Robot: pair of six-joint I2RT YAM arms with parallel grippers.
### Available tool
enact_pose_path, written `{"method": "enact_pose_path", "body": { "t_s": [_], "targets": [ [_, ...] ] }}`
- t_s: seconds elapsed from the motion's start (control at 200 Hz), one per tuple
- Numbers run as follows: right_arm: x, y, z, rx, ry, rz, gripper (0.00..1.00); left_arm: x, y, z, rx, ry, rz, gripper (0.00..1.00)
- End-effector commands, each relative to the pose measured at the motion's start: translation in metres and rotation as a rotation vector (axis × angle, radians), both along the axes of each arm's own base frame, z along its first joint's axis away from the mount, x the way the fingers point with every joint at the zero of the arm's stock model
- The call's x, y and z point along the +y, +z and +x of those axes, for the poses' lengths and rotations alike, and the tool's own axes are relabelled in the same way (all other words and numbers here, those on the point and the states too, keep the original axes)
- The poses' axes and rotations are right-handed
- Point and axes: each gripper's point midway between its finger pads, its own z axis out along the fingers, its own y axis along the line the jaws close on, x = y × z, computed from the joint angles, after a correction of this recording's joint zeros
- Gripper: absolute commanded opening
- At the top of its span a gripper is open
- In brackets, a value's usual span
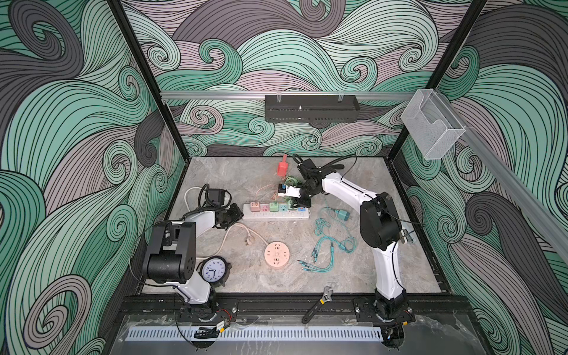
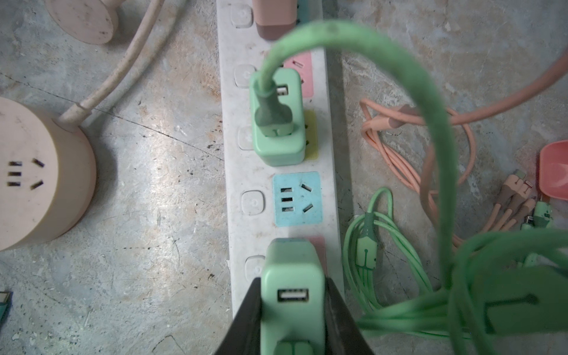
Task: Insert the plug
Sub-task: 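Lower the light green charger over the empty strip socket with the right gripper, then push the charger prongs into the socket and open the right gripper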
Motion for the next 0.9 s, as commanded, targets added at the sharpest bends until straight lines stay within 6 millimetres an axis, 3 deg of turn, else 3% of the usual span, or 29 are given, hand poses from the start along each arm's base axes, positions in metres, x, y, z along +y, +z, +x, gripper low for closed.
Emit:
{"method": "enact_pose_path", "body": {
  "t_s": [0.0,0.6,0.896],
  "targets": [
    [-0.004,-0.005,-0.001,0.007,0.007,-0.036,0.25,0.003,0.0,0.002,0.0,0.004,0.0,0.26],
    [-0.008,-0.024,-0.004,0.053,-0.001,-0.055,0.26,0.002,0.001,0.002,-0.004,0.006,-0.024,0.26],
    [-0.019,-0.037,-0.006,0.065,-0.015,-0.104,0.26,0.0,0.008,0.004,-0.017,0.011,-0.046,0.26]
  ]
}}
